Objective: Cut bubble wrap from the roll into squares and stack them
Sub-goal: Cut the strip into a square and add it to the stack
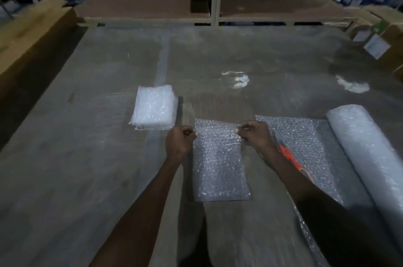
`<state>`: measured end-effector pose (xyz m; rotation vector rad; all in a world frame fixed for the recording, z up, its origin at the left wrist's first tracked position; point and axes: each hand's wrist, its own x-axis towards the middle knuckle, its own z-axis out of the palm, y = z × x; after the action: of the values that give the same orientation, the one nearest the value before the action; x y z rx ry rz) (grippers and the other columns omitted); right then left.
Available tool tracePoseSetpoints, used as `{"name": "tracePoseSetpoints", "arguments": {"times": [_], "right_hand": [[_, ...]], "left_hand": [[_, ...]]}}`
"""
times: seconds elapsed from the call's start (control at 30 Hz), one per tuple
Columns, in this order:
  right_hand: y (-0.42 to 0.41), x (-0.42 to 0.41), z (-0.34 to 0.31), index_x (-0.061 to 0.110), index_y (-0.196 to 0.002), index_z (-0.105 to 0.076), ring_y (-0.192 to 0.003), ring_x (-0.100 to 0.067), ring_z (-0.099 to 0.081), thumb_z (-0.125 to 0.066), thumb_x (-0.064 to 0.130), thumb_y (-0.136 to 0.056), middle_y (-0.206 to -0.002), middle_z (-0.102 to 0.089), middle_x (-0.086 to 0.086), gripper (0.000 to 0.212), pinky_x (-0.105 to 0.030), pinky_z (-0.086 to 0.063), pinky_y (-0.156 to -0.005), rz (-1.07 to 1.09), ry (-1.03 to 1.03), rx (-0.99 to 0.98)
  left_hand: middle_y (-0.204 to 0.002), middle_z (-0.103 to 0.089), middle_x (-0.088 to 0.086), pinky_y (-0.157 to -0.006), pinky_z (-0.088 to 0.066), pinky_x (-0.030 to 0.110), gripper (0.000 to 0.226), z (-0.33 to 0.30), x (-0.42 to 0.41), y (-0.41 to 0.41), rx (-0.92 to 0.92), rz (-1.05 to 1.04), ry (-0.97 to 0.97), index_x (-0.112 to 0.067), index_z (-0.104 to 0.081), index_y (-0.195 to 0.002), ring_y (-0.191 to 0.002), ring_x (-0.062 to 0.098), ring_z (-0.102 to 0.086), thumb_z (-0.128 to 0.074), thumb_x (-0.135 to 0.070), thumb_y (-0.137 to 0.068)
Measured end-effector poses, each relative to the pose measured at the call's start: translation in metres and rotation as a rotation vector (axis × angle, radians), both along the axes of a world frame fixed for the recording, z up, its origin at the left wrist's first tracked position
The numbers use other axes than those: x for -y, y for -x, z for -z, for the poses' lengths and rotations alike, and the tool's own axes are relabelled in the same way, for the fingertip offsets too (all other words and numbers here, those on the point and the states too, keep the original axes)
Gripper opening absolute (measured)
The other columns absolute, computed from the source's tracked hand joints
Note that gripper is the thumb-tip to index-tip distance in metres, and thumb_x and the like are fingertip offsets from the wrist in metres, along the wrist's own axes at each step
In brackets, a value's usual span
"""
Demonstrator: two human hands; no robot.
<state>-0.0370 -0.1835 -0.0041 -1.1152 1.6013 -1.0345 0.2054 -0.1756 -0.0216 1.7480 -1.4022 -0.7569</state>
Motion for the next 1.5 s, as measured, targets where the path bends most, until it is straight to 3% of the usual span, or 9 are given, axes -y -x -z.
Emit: {"name": "tracePoseSetpoints", "arguments": {"times": [0.27, 0.5, 0.63, 0.77, 0.9, 1.03, 1.2, 1.4, 1.5], "right_hand": [[0.000, 0.036, 0.019, 0.016, -0.074, -0.066, -0.053, -0.011, -0.058, -0.082, 0.000, -0.082, -0.066, -0.065, 0.000, 0.023, -0.020, -0.052, -0.049, 0.016, -0.032, -0.025], [0.004, 0.030, 0.028, 0.016, -0.089, -0.072, -0.086, -0.028, -0.070, -0.072, -0.009, -0.080, -0.094, -0.076, -0.015, 0.026, -0.037, -0.055, -0.078, 0.093, 0.084, -0.182], [-0.011, -0.024, 0.022, 0.023, -0.126, -0.067, -0.104, -0.011, -0.069, -0.072, 0.029, -0.092, -0.120, -0.072, 0.007, 0.035, -0.029, -0.054, -0.086, -0.108, 0.141, -0.430], [-0.037, -0.071, 0.030, 0.020, -0.138, -0.061, -0.123, -0.020, -0.062, -0.059, 0.031, -0.100, -0.142, -0.062, 0.002, 0.039, -0.039, -0.052, -0.100, -0.316, 0.227, -0.727], [-0.056, -0.087, 0.048, 0.007, -0.146, -0.051, -0.142, -0.029, -0.046, -0.042, 0.029, -0.105, -0.154, -0.048, -0.013, 0.048, -0.042, -0.038, -0.115, -0.402, 0.238, -0.816], [-0.056, -0.090, 0.062, 0.003, -0.155, -0.035, -0.152, -0.031, -0.028, -0.018, 0.039, -0.105, -0.164, -0.029, -0.016, 0.064, -0.038, -0.012, -0.122, -0.503, 0.276, -0.988], [-0.044, -0.092, 0.065, 0.006, -0.159, -0.026, -0.155, -0.027, -0.021, -0.021, 0.044, -0.107, -0.167, -0.023, -0.013, 0.065, -0.045, -0.019, -0.125, -0.535, 0.295, -1.074], [-0.027, -0.094, 0.064, 0.010, -0.162, -0.013, -0.157, -0.023, -0.008, -0.024, 0.052, -0.108, -0.170, -0.010, -0.008, 0.070, -0.042, -0.003, -0.125, -0.575, 0.256, -1.091], [-0.024, -0.094, 0.059, 0.011, -0.162, -0.009, -0.157, -0.022, -0.003, -0.012, 0.061, -0.102, -0.171, -0.004, -0.007, 0.078, -0.040, 0.003, -0.124, -0.608, 0.238, -1.037]], "left_hand": [[-0.091, -0.077, 0.003, -0.074, -0.056, 0.026, 0.015, 0.012, 0.031, -0.002, 0.025, 0.049, 0.027, -0.012, -0.080, -0.095, -0.080, 0.015, -0.072, -0.081, -0.019, -0.082], [-0.086, -0.071, -0.002, -0.064, -0.045, 0.024, 0.017, 0.006, 0.008, 0.006, 0.107, 0.082, 0.172, -0.018, -0.069, -0.097, -0.073, 0.008, -0.061, -0.069, -0.003, -0.088], [-0.132, -0.063, 0.008, -0.096, -0.050, 0.032, 0.040, 0.020, -0.033, 0.013, 0.220, 0.235, 0.133, -0.013, -0.056, -0.139, -0.106, 0.024, -0.064, -0.057, -0.012, -0.098], [-0.147, -0.051, 0.010, -0.113, -0.034, 0.042, 0.040, 0.040, -0.073, 0.026, 0.436, 0.399, 0.212, -0.010, -0.055, -0.137, -0.130, 0.031, -0.050, -0.044, -0.025, -0.102], [-0.157, -0.039, 0.012, -0.118, -0.022, 0.054, 0.053, 0.051, -0.087, 0.030, 0.590, 0.443, 0.152, -0.006, -0.045, -0.146, -0.144, 0.029, -0.036, -0.027, -0.032, -0.104], [-0.164, -0.024, 0.009, -0.121, -0.004, 0.051, 0.059, 0.048, -0.089, 0.026, 0.682, 0.491, 0.116, -0.008, -0.032, -0.154, -0.152, 0.024, -0.020, -0.019, -0.037, -0.105], [-0.167, -0.008, 0.002, -0.120, 0.006, 0.051, 0.062, 0.048, -0.086, 0.015, 0.772, 0.548, 0.065, -0.015, -0.015, -0.159, -0.154, 0.018, -0.006, -0.016, -0.047, -0.106], [-0.168, -0.002, -0.001, -0.120, 0.008, 0.055, 0.069, 0.047, -0.085, 0.000, 0.796, 0.581, 0.009, -0.018, -0.006, -0.160, -0.154, 0.018, 0.003, -0.014, -0.056, -0.103], [-0.168, 0.002, 0.000, -0.120, 0.011, 0.055, 0.072, 0.044, -0.085, -0.006, 0.772, 0.594, -0.003, -0.017, -0.002, -0.160, -0.154, 0.017, 0.008, -0.012, -0.059, -0.102]]}}
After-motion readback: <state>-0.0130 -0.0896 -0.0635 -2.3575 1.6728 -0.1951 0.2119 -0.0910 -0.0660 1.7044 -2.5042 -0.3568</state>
